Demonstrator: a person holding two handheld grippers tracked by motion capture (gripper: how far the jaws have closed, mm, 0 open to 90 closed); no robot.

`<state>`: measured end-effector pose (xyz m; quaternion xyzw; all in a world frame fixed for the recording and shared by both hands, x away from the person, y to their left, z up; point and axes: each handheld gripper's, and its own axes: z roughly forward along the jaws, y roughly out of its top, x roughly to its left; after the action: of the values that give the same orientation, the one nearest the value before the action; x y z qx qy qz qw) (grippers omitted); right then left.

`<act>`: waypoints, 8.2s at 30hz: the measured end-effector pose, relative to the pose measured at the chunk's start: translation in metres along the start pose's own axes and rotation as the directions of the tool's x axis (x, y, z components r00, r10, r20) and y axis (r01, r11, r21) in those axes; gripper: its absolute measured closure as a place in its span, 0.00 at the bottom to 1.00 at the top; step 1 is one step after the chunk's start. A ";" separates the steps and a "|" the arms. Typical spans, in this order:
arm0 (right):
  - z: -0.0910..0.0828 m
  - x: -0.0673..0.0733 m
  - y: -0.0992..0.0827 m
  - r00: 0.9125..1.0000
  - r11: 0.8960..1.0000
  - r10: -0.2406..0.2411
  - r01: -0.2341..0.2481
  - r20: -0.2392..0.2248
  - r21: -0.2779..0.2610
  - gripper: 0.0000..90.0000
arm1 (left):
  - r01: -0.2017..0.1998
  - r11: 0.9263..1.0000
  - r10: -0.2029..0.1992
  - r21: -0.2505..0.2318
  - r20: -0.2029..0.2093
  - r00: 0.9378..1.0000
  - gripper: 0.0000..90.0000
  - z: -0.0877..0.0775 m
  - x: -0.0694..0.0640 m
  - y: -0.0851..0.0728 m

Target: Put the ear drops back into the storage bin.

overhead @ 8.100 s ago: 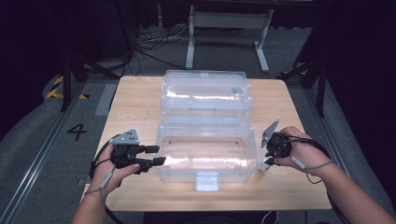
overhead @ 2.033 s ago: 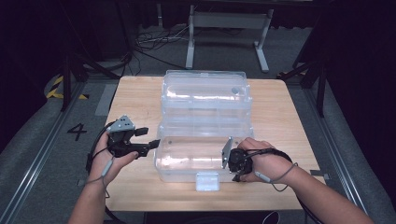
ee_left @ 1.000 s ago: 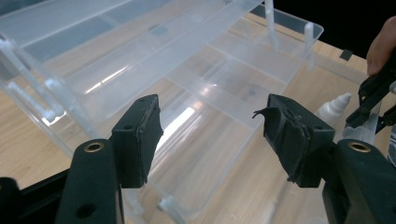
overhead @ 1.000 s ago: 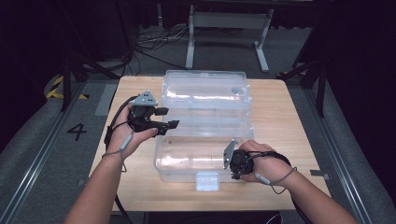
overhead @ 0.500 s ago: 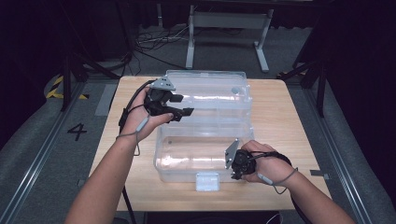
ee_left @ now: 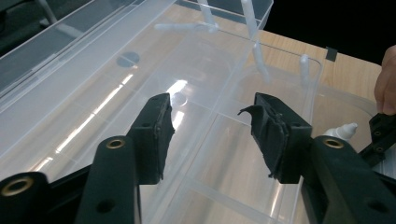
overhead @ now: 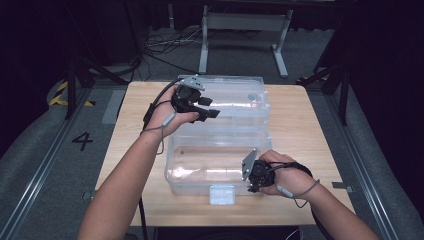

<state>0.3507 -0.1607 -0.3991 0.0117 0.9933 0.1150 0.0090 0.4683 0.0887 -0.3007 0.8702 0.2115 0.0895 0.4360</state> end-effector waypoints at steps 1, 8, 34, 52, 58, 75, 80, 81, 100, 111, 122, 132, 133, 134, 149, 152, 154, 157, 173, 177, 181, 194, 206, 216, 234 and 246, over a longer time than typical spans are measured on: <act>0.000 0.000 0.000 1.000 1.000 0.006 -0.006 -0.002 -0.001 0.93 | 0.000 1.000 0.000 0.011 0.005 1.000 0.54 0.004 0.002 0.002; 0.000 0.000 -0.002 1.000 1.000 0.005 -0.005 -0.001 -0.013 0.93 | 0.011 0.999 -0.012 0.033 0.028 1.000 0.60 0.014 0.007 0.003; 0.001 -0.004 -0.004 0.999 0.999 0.014 -0.015 -0.035 -0.033 0.91 | -0.009 0.985 -0.004 0.174 0.078 0.997 0.89 0.025 0.006 0.012; 0.003 -0.005 -0.004 0.999 0.999 0.012 -0.014 -0.041 -0.038 0.91 | -0.048 0.981 0.028 0.187 0.108 0.994 0.92 0.017 -0.006 0.014; 0.003 -0.004 -0.004 0.999 0.999 0.015 -0.016 -0.038 -0.041 0.91 | -0.070 0.978 0.047 0.198 0.118 0.992 0.92 0.013 -0.013 0.015; 0.004 -0.003 -0.005 1.000 0.999 0.016 -0.017 -0.026 -0.043 0.91 | -0.122 0.963 0.090 0.242 0.137 0.986 0.94 0.007 -0.028 0.019; 0.003 -0.003 -0.005 0.999 0.999 0.017 -0.018 -0.032 -0.039 0.91 | -0.133 0.960 0.101 0.248 0.138 0.985 0.94 0.005 -0.034 0.019; 0.003 -0.003 -0.005 0.999 0.999 0.015 -0.016 -0.033 -0.038 0.91 | -0.138 0.959 0.106 0.248 0.139 0.985 0.94 0.005 -0.035 0.018; 0.003 -0.001 -0.005 1.000 0.999 0.015 -0.015 -0.018 -0.037 0.92 | -0.203 0.933 0.162 0.298 0.159 0.974 0.96 0.000 -0.059 0.016; 0.003 0.000 -0.004 1.000 1.000 -0.005 0.005 0.001 -0.027 0.92 | -0.228 0.919 0.176 0.322 0.182 0.967 0.96 -0.001 -0.071 0.012; 0.003 0.004 -0.002 1.000 1.000 0.011 -0.010 0.029 -0.004 0.91 | -0.223 0.918 0.165 0.327 0.196 0.967 0.96 -0.001 -0.075 0.010; 0.005 0.010 0.002 0.996 1.000 0.025 -0.026 0.088 0.013 0.91 | -0.229 0.913 0.166 0.337 0.206 0.964 0.96 0.000 -0.079 0.008; 0.005 0.010 0.002 0.996 1.000 0.024 -0.026 0.091 0.014 0.91 | -0.230 0.911 0.165 0.342 0.210 0.964 0.96 0.000 -0.080 0.007; 0.005 0.010 0.002 0.996 1.000 0.024 -0.026 0.091 0.014 0.91 | -0.230 0.911 0.165 0.342 0.210 0.964 0.96 0.000 -0.080 0.007; 0.005 0.013 0.004 0.993 0.999 0.006 -0.011 0.119 0.042 0.91 | -0.235 0.899 0.150 0.370 0.244 0.958 0.96 0.003 -0.086 0.004; 0.005 0.014 0.004 0.992 0.999 0.006 -0.011 0.129 0.037 0.91 | -0.235 0.898 0.150 0.371 0.243 0.958 0.97 0.003 -0.086 0.004; 0.002 0.014 0.003 0.993 1.000 0.006 -0.009 0.120 0.022 0.91 | -0.240 0.897 0.156 0.371 0.241 0.958 0.97 0.003 -0.087 0.003; -0.007 0.014 0.001 0.993 1.000 0.021 -0.020 0.120 -0.010 0.92 | -0.243 0.896 0.159 0.373 0.242 0.957 0.97 0.003 -0.087 0.004; -0.042 0.022 -0.007 0.989 0.990 0.028 -0.008 0.142 -0.140 0.95 | -0.243 0.893 0.161 0.379 0.235 0.959 0.97 0.003 -0.089 0.004; -0.052 0.021 -0.010 0.990 0.979 0.026 0.003 0.140 -0.202 0.99 | -0.243 0.894 0.162 0.377 0.235 0.958 0.97 0.003 -0.089 0.003; -0.064 0.022 -0.016 0.990 0.961 0.036 0.003 0.134 -0.277 1.00 | -0.240 0.896 0.159 0.374 0.235 0.959 0.97 0.003 -0.090 0.002; -0.085 0.016 -0.033 0.973 0.853 0.168 -0.063 0.160 -0.518 1.00 | -0.253 0.893 0.176 0.373 0.228 0.958 0.97 0.003 -0.092 0.001; -0.097 -0.001 -0.057 0.935 0.705 0.316 -0.117 0.163 -0.699 1.00 | -0.249 0.896 0.178 0.369 0.214 0.960 0.97 0.002 -0.095 -0.001; -0.102 -0.016 -0.078 0.894 0.572 0.436 -0.184 0.105 -0.799 1.00 | -0.243 0.899 0.178 0.364 0.204 0.963 0.97 0.001 -0.098 -0.005; -0.100 -0.028 -0.094 0.846 0.452 0.531 -0.237 0.046 -0.860 1.00 | -0.225 0.912 0.170 0.344 0.184 0.968 0.96 -0.001 -0.103 -0.014; -0.102 -0.030 -0.099 0.819 0.427 0.571 -0.234 0.060 -0.873 1.00 | -0.219 0.918 0.182 0.329 0.140 0.973 0.92 -0.009 -0.114 -0.016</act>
<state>0.3767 -0.2814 -0.3221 0.2677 0.7613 0.5683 0.1607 0.3590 0.0532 -0.3044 0.9533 0.1099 0.0492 0.2771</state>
